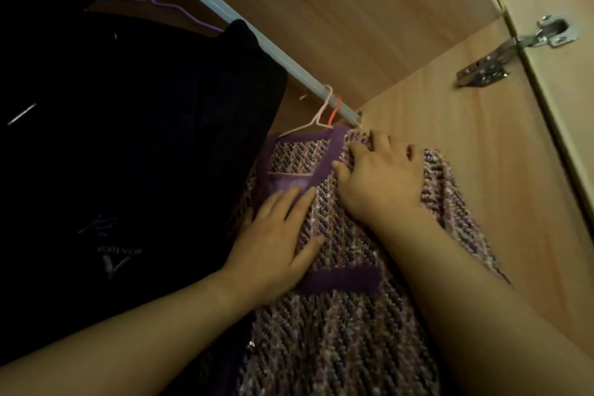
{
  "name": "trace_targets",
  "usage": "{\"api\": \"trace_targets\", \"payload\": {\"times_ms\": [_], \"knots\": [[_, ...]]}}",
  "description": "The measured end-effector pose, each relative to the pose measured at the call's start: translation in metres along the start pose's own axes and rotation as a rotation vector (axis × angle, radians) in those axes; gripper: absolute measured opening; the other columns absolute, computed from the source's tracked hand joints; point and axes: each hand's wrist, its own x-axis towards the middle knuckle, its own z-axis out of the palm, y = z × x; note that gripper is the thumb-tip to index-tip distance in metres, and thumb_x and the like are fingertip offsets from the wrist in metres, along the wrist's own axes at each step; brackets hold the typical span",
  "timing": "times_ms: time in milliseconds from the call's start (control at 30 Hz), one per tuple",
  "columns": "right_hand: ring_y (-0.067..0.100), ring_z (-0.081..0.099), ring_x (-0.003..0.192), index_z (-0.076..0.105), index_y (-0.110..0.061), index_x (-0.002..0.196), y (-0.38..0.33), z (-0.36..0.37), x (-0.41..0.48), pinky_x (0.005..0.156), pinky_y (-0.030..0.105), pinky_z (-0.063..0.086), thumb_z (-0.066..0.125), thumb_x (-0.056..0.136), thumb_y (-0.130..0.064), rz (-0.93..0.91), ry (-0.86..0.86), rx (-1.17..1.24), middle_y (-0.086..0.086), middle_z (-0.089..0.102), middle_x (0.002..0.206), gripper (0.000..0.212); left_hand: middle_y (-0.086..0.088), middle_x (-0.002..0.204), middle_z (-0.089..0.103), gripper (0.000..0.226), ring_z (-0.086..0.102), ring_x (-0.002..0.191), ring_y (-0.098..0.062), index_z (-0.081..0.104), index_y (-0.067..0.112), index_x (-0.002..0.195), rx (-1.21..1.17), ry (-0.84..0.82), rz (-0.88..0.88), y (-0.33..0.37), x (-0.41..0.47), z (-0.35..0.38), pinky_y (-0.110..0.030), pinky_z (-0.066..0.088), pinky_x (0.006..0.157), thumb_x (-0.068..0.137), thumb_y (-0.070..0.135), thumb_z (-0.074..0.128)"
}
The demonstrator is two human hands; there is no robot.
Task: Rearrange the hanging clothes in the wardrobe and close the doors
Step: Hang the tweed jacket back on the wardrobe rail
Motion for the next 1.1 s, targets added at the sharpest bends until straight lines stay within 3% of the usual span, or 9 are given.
{"api": "trace_targets", "payload": {"times_ms": [167,333,433,567,633,800,933,1100], "knots": [[0.027,-0.004,0.144,0.013,-0.025,0.149,0.011,-0.007,-0.065,0.113,0.046,-0.009,0.027,0.095,-0.052,-0.022,-0.177,0.009,0.006,0.001,0.158,0.062,0.000,0.158,0.003,0.070,0.011,0.143,-0.022,0.010,0.042,0.148,0.068,-0.113,0.015,0.012,-0.042,-0.006,-0.048,0.030,0.109,0.081,0.065,0.007],[0.025,-0.013,0.144,0.005,-0.024,0.150,0.022,-0.026,-0.139,0.114,0.042,-0.008,0.023,0.096,-0.051,-0.016,-0.276,0.040,0.006,-0.011,0.158,0.063,-0.006,0.158,0.015,0.071,0.017,0.142,-0.030,0.023,0.036,0.147,0.143,-0.199,0.043,0.018,-0.094,-0.013,-0.049,0.031,0.109,0.083,0.064,0.011],[0.027,-0.007,0.144,0.010,-0.023,0.150,0.026,-0.036,-0.188,0.113,0.039,-0.007,0.031,0.095,-0.048,-0.043,-0.236,0.090,0.007,-0.006,0.158,0.064,-0.004,0.157,0.019,0.071,0.017,0.141,-0.027,0.022,0.036,0.147,0.095,-0.216,0.023,0.026,-0.125,-0.016,-0.048,0.029,0.111,0.083,0.065,0.009],[0.030,0.022,0.141,0.031,-0.021,0.145,0.028,-0.047,-0.249,0.109,0.037,0.003,0.038,0.089,-0.047,0.017,-0.190,0.104,0.011,0.023,0.154,0.062,-0.002,0.156,0.022,0.069,0.014,0.143,-0.025,0.019,0.036,0.148,-0.037,-0.255,-0.052,0.040,-0.166,-0.015,-0.047,0.022,0.115,0.085,0.064,0.008],[0.031,0.030,0.138,0.038,-0.019,0.143,0.028,-0.055,-0.277,0.110,0.039,0.011,0.038,0.088,-0.048,0.035,-0.207,0.100,0.012,0.032,0.150,0.062,-0.004,0.154,0.026,0.067,0.013,0.143,-0.026,0.023,0.033,0.148,-0.059,-0.251,-0.053,0.047,-0.183,-0.016,-0.053,0.023,0.113,0.088,0.060,0.012],[0.028,0.025,0.141,0.033,-0.020,0.145,0.027,-0.088,-0.346,0.113,0.041,0.014,0.038,0.089,-0.049,0.024,-0.316,0.009,0.010,0.027,0.153,0.063,-0.007,0.152,0.030,0.065,0.026,0.140,-0.028,0.029,0.021,0.147,-0.089,-0.296,0.004,0.061,-0.215,-0.031,-0.061,0.029,0.106,0.092,0.052,0.016],[0.027,0.026,0.140,0.038,-0.018,0.143,0.021,-0.119,-0.384,0.110,0.043,0.022,0.038,0.090,-0.046,0.063,-0.400,-0.039,0.009,0.028,0.152,0.060,-0.006,0.154,0.027,0.073,0.026,0.141,-0.026,0.022,0.013,0.148,-0.150,-0.345,0.073,0.069,-0.242,-0.045,-0.057,0.025,0.109,0.091,0.057,0.018],[0.032,0.034,0.136,0.043,-0.016,0.139,0.006,-0.164,-0.426,0.103,0.048,0.036,0.035,0.091,-0.047,0.189,-0.517,-0.048,0.011,0.034,0.149,0.058,-0.015,0.157,0.016,0.082,0.023,0.141,-0.035,0.013,0.006,0.149,-0.197,-0.429,0.107,0.093,-0.289,-0.061,-0.058,0.030,0.107,0.087,0.060,0.022]]}}
